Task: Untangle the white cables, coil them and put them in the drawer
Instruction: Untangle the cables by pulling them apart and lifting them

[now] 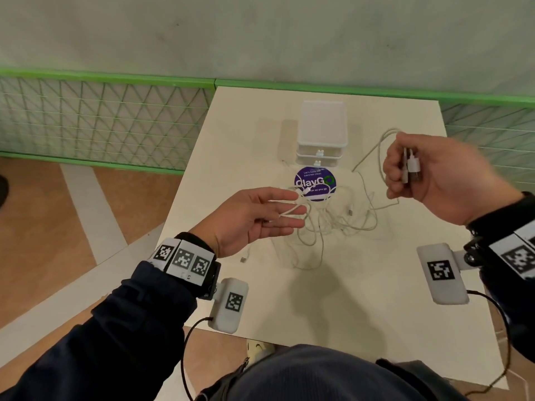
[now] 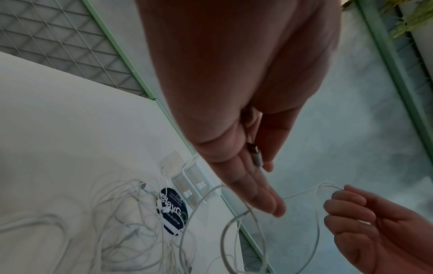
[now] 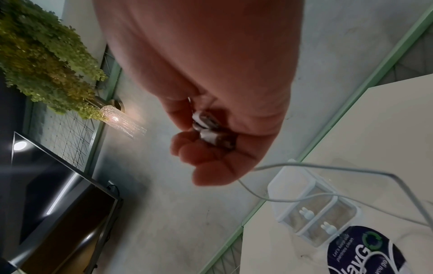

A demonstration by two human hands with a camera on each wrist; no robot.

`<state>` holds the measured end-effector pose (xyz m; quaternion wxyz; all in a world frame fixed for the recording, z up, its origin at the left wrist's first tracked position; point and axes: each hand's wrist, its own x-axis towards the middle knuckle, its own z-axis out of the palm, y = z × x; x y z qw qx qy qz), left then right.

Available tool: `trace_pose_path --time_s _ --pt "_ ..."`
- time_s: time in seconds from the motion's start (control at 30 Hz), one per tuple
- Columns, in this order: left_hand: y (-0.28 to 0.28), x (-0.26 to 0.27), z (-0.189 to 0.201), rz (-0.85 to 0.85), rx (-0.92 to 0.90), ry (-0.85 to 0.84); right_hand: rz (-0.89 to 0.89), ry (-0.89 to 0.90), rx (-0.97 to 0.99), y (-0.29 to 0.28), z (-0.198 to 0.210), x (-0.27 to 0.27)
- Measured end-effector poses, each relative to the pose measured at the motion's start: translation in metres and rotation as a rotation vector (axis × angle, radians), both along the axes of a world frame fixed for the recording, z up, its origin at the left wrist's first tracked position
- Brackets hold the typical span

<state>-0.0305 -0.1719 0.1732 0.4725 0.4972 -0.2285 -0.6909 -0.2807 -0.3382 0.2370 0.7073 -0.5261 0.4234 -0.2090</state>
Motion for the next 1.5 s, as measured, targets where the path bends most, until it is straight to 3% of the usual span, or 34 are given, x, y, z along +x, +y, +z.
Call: trace_pose_path --time_s 0.13,0.3,0.47,0.7,1.0,1.23,1.5 --pt "-0.002 0.003 -0.006 0.093 -0.014 -0.105 -0.031 -0.04 -0.074 0.001 -0.006 -0.002" --pt "-0.004 0.036 -0.032 0.343 0.1 -0.62 -0.165 -0.116 -0.159 -0.012 -0.005 -0.017" --pt "-0.004 0.057 -0.056 0.258 0.234 -0.985 -0.237 -0.116 -0.169 -0.024 -0.002 -0.038" --pt "-0.033 0.03 -0.083 0.02 0.097 -1.143 -0.282 -0.06 -0.032 -0.035 -0.009 -0.062" --pt "-0.108 -0.016 -0.095 -0.303 -0.127 -1.37 -0.337 -0.038 0.229 -0.045 -0.047 -0.106" --pt "-0.152 -0.022 -0.117 -0.427 -0.071 -1.407 -0.308 0.047 0.23 -0.043 -0.076 -0.129" --pt "-0.167 -0.066 -0.134 -0.595 -0.19 -1.362 -0.332 0.002 0.266 -0.045 -0.088 -0.117"
